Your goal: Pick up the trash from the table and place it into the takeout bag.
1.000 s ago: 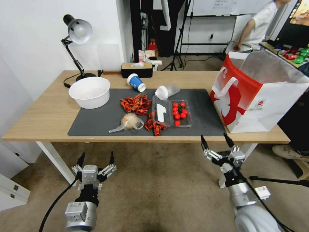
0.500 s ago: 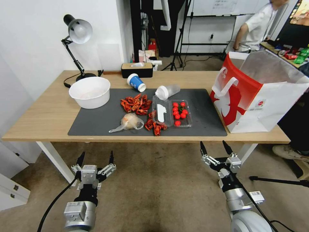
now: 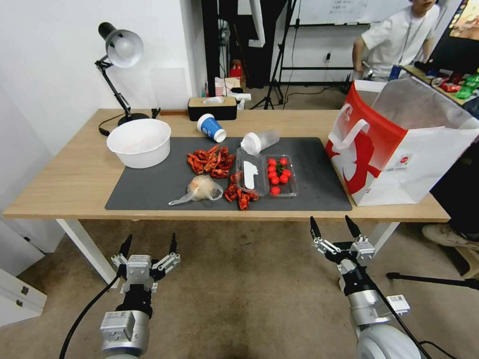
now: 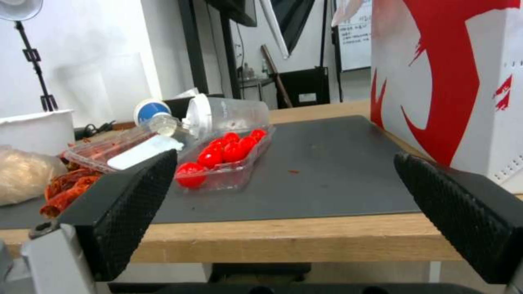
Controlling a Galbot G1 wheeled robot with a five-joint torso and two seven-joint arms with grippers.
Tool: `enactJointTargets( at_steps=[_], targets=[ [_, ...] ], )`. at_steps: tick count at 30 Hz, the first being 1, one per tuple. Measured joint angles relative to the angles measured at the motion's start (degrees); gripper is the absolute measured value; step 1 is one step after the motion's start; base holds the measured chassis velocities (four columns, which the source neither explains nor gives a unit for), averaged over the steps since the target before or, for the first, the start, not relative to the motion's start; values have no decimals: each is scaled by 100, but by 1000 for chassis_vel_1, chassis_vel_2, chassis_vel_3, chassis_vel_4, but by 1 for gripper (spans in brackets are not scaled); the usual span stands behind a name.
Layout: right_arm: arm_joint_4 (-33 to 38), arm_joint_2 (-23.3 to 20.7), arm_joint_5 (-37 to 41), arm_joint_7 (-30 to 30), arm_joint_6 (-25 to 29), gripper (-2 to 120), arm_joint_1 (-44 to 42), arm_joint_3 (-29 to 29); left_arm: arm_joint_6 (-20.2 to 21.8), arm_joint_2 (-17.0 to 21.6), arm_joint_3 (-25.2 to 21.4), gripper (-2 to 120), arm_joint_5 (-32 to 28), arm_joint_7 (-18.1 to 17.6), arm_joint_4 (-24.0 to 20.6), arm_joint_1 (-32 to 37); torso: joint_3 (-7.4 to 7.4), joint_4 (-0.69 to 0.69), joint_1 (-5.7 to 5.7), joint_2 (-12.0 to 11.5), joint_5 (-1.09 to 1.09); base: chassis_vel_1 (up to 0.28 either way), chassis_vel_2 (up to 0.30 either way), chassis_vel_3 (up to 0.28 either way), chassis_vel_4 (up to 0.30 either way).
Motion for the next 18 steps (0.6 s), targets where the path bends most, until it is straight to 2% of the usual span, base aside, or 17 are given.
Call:
enactJointTargets(
  at_steps=[7, 18],
  targets=[
    [36, -21, 0, 16, -22, 100, 48, -36, -12, -15, 13, 100, -2, 0, 66, -63, 0, 0, 0, 0, 0, 0, 0, 0, 0],
    [303, -291, 10, 84, -607, 100, 751, -328, -1, -42, -2, 100, 16, 5, 93, -86, 0, 0, 0, 0, 0, 0, 0, 0, 0]
  ],
)
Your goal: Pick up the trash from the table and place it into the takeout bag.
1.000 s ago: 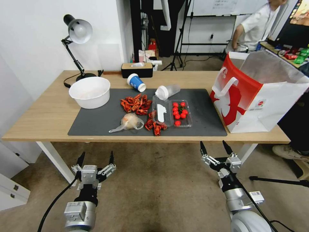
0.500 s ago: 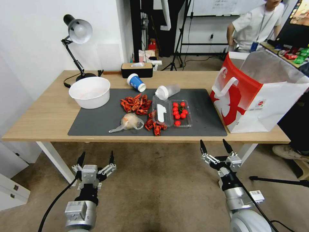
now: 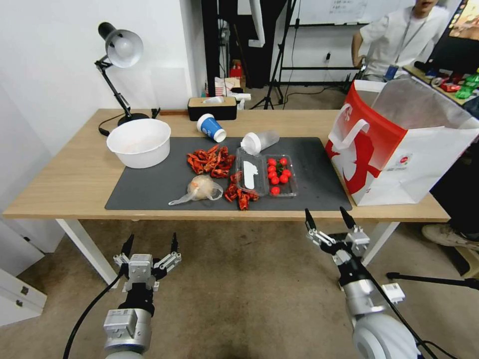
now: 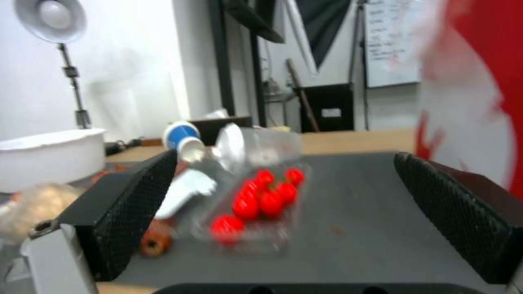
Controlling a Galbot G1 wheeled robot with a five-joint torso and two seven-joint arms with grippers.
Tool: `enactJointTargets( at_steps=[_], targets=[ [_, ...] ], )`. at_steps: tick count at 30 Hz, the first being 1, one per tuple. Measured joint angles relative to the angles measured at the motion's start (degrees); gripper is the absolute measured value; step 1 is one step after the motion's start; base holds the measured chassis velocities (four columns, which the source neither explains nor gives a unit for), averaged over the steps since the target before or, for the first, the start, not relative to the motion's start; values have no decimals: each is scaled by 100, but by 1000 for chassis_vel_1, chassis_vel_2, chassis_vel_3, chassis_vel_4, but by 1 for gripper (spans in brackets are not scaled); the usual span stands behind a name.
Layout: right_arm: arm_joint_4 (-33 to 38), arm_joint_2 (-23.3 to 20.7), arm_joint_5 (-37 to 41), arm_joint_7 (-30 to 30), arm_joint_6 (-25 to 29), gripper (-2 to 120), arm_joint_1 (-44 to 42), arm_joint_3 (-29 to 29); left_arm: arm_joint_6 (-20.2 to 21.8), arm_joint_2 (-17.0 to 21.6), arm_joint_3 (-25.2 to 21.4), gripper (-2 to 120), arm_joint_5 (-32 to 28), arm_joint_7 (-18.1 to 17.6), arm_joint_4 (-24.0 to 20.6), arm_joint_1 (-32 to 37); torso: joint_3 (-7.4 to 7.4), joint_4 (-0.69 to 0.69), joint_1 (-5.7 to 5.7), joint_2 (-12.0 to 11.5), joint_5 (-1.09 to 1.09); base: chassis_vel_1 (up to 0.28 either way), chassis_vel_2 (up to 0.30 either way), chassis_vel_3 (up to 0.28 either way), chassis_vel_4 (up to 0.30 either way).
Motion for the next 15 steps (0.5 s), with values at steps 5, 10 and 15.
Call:
enactJointTargets(
  at_steps=[5, 10, 15],
  targets=[
    [56, -241, 103, 45, -348, 100, 540, -214, 2, -11, -4, 100, 11, 1, -26, 28, 0, 0, 0, 0, 1, 0, 0, 0, 0],
    [55, -605, 346, 247, -890, 100, 1490, -657, 8, -14, -4, 100, 24, 1, -50, 22, 0, 2, 0, 0, 0, 0, 0, 0, 0],
    [-132, -777, 599, 570, -1496, 100, 2476, -1177, 27, 32, 25, 100, 24, 10, -27, -49, 0, -3, 0, -1, 1, 0, 0, 0, 0]
  ],
)
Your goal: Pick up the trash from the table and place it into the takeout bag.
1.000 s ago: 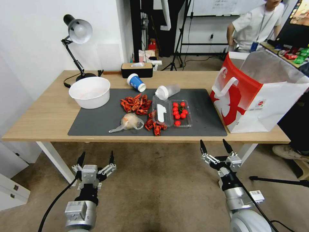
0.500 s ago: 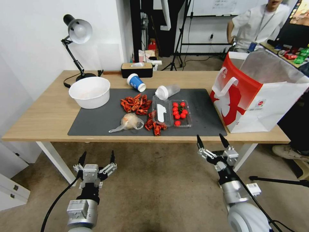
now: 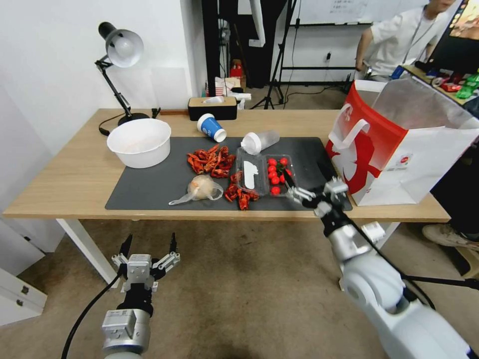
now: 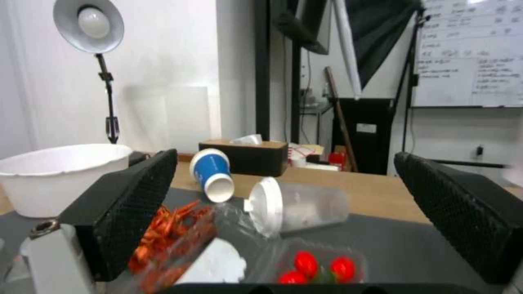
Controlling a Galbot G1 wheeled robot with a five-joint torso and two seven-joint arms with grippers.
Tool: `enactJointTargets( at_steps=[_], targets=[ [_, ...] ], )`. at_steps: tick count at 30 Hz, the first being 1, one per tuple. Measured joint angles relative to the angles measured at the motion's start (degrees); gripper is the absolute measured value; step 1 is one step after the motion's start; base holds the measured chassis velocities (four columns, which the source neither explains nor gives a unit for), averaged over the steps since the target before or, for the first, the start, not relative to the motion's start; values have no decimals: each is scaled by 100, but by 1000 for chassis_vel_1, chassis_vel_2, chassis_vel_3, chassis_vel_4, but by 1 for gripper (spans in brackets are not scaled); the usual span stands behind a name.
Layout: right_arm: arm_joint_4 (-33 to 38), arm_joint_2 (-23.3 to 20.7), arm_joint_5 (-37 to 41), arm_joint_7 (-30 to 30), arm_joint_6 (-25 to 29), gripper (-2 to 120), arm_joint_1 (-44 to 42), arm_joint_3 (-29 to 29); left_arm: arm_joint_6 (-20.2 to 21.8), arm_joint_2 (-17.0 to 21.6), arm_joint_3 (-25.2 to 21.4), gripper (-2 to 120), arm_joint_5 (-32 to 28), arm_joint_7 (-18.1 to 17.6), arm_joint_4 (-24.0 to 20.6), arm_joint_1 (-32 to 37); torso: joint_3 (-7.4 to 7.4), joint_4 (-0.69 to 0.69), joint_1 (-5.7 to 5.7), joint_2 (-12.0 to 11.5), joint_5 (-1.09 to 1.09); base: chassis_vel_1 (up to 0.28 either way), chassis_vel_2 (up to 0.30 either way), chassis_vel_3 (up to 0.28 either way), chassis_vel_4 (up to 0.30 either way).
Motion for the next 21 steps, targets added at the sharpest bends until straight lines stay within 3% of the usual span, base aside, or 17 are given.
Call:
enactJointTargets(
  at_steps=[2, 8, 10, 15, 21],
  targets=[
    [-54, -12, 35, 45, -84, 100, 172, -104, 0, -3, -1, 100, 0, 1, -2, 6, 0, 3, 0, 0, 0, 0, 0, 0, 0],
    [-795, 190, 540, 766, -929, 100, 1747, -1229, -4, -76, -28, 100, 67, 2, -39, 117, 0, 3, 0, -1, 0, 0, 0, 0, 0],
    [-858, 233, 588, 853, -995, 100, 1864, -1303, -4, -80, -28, 100, 73, 1, -39, 123, 0, 4, 0, -1, 0, 0, 0, 0, 0],
    [-1579, 766, 1215, 1912, -1594, 100, 3050, -1999, -11, -134, -36, 100, 119, 2, -56, 162, 0, 5, 0, -1, -2, 0, 0, 0, 0],
    [-2293, 1132, 1576, 2809, -2006, 100, 3878, -2426, -14, -164, -70, 100, 135, -1, -51, 168, 0, 3, 1, -1, -2, 0, 0, 0, 0]
  ],
)
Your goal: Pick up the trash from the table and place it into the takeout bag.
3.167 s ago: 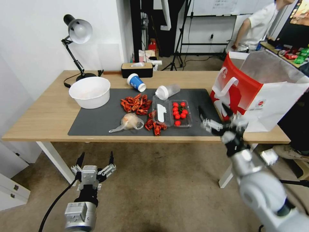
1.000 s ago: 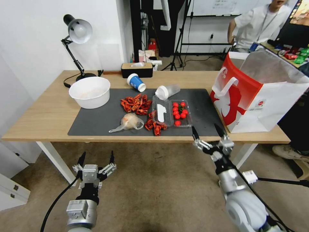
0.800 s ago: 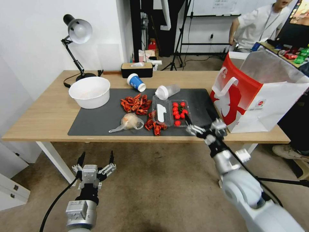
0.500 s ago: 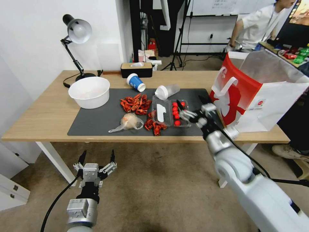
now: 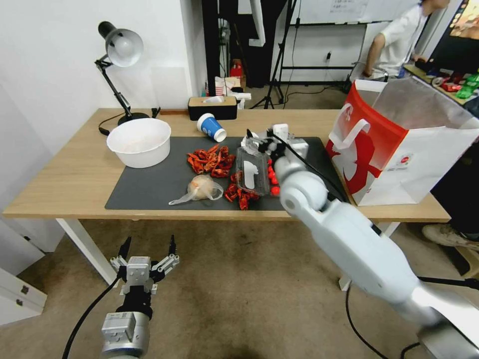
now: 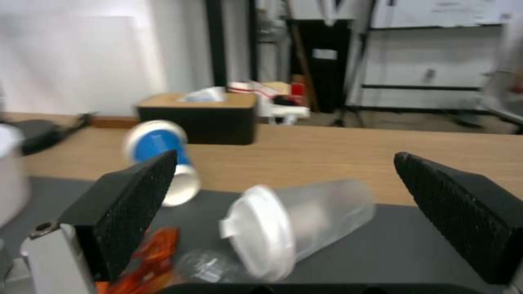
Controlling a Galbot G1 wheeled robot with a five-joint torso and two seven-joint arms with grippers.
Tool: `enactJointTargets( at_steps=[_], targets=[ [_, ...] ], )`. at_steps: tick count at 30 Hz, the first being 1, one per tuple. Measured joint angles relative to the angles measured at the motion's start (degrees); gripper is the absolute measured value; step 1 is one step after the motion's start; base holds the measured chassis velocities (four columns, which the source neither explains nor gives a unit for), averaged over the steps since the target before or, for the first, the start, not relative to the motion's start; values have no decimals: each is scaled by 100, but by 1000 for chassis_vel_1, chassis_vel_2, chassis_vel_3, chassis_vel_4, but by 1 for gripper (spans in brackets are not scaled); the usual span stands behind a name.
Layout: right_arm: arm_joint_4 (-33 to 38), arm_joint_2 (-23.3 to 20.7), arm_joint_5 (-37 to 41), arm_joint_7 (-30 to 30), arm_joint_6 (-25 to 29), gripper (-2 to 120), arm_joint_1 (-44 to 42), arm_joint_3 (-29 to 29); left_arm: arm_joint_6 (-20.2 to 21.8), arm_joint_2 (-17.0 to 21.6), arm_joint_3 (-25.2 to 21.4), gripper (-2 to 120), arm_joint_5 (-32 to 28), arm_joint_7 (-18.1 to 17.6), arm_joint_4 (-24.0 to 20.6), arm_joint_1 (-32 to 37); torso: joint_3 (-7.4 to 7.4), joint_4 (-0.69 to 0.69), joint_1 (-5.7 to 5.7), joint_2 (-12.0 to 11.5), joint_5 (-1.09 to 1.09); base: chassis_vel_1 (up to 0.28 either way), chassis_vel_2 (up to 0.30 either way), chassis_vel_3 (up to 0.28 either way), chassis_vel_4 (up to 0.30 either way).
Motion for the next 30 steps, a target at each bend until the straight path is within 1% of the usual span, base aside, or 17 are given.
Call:
enactJointTargets(
  at_steps=[1, 3, 5, 6, 8, 9, 10, 12, 13, 15, 16, 17, 18, 19, 20, 24, 30],
  targets=[
    [-196, 87, 112, 232, -104, 100, 191, -71, -2, -14, 0, 100, 5, 0, 15, 3, 0, 0, 0, 0, 1, 0, 0, 0, 0],
    [-255, 110, 155, 291, -141, 100, 246, -89, -3, -20, 0, 100, 8, -1, 21, 5, 0, 0, 0, 0, 0, 0, 0, 0, 0],
    [-731, 259, 484, 638, -316, 100, 611, -201, -8, -43, 12, 100, 29, -1, 48, 5, 0, -1, 0, 0, 1, 0, 0, 0, 0],
    [-731, 259, 484, 638, -316, 100, 611, -201, -8, -43, 12, 100, 29, -1, 48, 5, 0, -1, 0, 0, 1, 0, 0, 0, 0],
    [-1068, 375, 719, 854, -413, 100, 882, -270, -11, -53, 26, 100, 45, -1, 69, -1, 0, 0, 0, 0, 1, 0, 0, 0, 0],
    [-1068, 375, 719, 854, -413, 100, 882, -270, -11, -53, 26, 100, 45, -1, 69, -1, 0, 0, 0, 0, 1, 0, 0, 0, 0],
    [-1231, 432, 842, 857, -438, 100, 1014, -314, -12, -55, 30, 100, 52, -1, 79, -4, 0, 0, 0, 1, 0, 0, 0, 0, 0],
    [-1458, 516, 977, 664, -486, 100, 1182, -397, -15, -61, 40, 100, 63, -1, 85, -3, 0, 0, 0, 1, 1, 0, 0, 0, 0],
    [-1458, 516, 977, 664, -486, 100, 1182, -397, -15, -61, 40, 100, 63, -1, 85, -3, 0, 0, 0, 1, 1, 0, 0, 0, 0],
    [-1679, 608, 995, 368, -556, 100, 1283, -445, -23, -64, 43, 100, 67, -1, 84, 12, -1, 1, 0, 1, 1, 0, 0, 0, 0],
    [-1679, 608, 995, 368, -556, 100, 1283, -445, -23, -64, 43, 100, 67, -1, 84, 12, -1, 1, 0, 1, 1, 0, 0, 0, 0],
    [-1840, 663, 936, 176, -622, 100, 1310, -454, -29, -58, 37, 100, 67, -1, 82, 27, 0, 0, 0, 1, 0, 0, 0, 0, 0],
    [-1840, 663, 936, 176, -622, 100, 1310, -454, -29, -58, 37, 100, 67, -1, 82, 27, 0, 0, 0, 1, 0, 0, 0, 0, 0],
    [-1991, 708, 732, -25, -648, 100, 1315, -455, -38, -48, 25, 100, 66, -1, 76, 42, 0, 0, -1, 1, 1, 0, 0, 0, 0],
    [-2044, 720, 648, -96, -661, 100, 1314, -460, -44, -43, 20, 100, 63, -2, 74, 48, 0, 0, -1, 1, 1, 0, 0, 0, 0],
    [-2164, 752, 508, -181, -753, 100, 1294, -473, -58, -30, 11, 100, 59, -4, 72, 58, 0, -1, -1, 1, 1, 0, 0, 0, 0],
    [-2181, 807, 489, -30, -974, 100, 1243, -472, -68, -14, 23, 100, 46, -7, 94, 41, -1, 0, -1, 1, 1, 0, 0, 0, 0]
  ],
)
